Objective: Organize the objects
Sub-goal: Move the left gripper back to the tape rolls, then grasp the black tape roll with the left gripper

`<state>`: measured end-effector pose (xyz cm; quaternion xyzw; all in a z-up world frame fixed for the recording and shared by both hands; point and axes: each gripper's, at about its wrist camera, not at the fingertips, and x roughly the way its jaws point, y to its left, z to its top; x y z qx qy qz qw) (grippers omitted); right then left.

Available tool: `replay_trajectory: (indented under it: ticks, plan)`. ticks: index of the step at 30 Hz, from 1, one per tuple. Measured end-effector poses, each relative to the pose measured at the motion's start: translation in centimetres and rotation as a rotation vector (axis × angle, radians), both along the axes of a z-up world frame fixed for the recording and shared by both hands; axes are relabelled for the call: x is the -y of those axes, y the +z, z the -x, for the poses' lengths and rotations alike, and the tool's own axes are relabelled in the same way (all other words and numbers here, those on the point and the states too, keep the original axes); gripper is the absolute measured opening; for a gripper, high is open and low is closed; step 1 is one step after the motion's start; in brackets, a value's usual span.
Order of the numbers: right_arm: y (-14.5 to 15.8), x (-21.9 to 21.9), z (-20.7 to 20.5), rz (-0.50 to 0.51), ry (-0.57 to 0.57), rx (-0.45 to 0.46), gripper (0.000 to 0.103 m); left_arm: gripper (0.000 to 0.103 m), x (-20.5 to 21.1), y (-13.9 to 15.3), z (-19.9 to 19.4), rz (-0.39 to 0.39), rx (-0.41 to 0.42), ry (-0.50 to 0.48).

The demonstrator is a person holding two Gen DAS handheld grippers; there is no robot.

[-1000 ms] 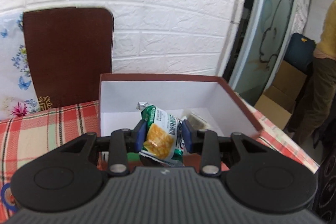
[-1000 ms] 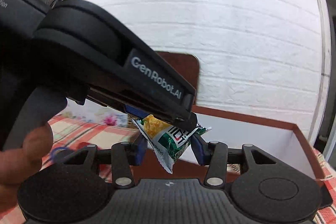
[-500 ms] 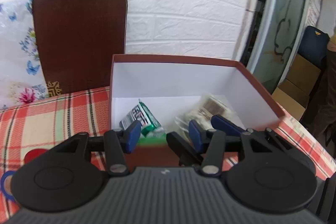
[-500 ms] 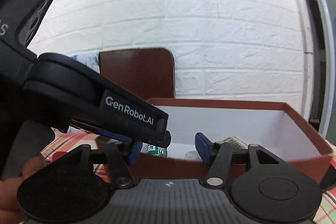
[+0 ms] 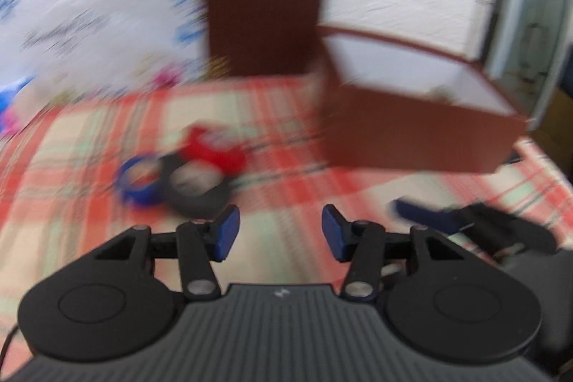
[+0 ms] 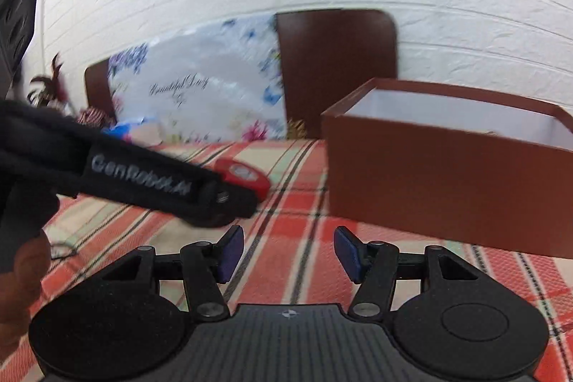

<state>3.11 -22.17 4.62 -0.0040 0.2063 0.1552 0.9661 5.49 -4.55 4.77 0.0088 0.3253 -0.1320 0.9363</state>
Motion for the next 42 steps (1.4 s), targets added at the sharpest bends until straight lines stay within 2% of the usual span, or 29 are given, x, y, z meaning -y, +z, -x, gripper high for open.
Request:
replay_trajectory:
  ticks: [6,10,14,17,22,27,34,39,42]
  plan:
    - [-0.8,-2.8,-0.7,0.056,0.090,-0.048,0.056,0.054,-6.8,-4.2,-0.4,-0.085,-0.053,0.229]
    - [-0.9,-4.6,-1.6,0.045,0.146,-0.095,0.056,0.074,-9.0,-5.3,0.0,-0.099,0.028,0.288]
    - [-1.2,-5.6,-4.0,-0.003,0.171,-0.151,0.057,0.076,-9.1,-5.6,-0.1,-0.086,0.050,0.293]
    - [-1.6,-5.6,-6.5,-0.075,0.144,-0.195,0.065,0.078,-9.3,-5.6,-0.1,-0.067,0.054,0.288]
    - [-1.5,-6.5,-9.8,-0.124,0.157,-0.188,0.079,0.082,-9.3,-5.8,0.0,-0.048,0.054,0.273]
    - [-2.0,-7.9,-12.1,-0.134,0.150,-0.205,0.081,0.085,-9.4,-6.0,-0.1,-0.039,0.051,0.265]
    - [-1.9,-7.6,-10.8,-0.076,0.167,-0.190,0.078,0.087,-9.4,-6.0,-0.1,-0.043,0.050,0.262]
    - [-1.9,-6.1,-7.7,-0.009,0.148,-0.182,0.078,0.088,-9.2,-6.1,-0.1,-0.061,0.050,0.254]
    - [-1.8,-4.2,-5.8,-0.015,0.118,-0.196,0.078,0.088,-9.3,-6.0,0.0,-0.054,0.052,0.257]
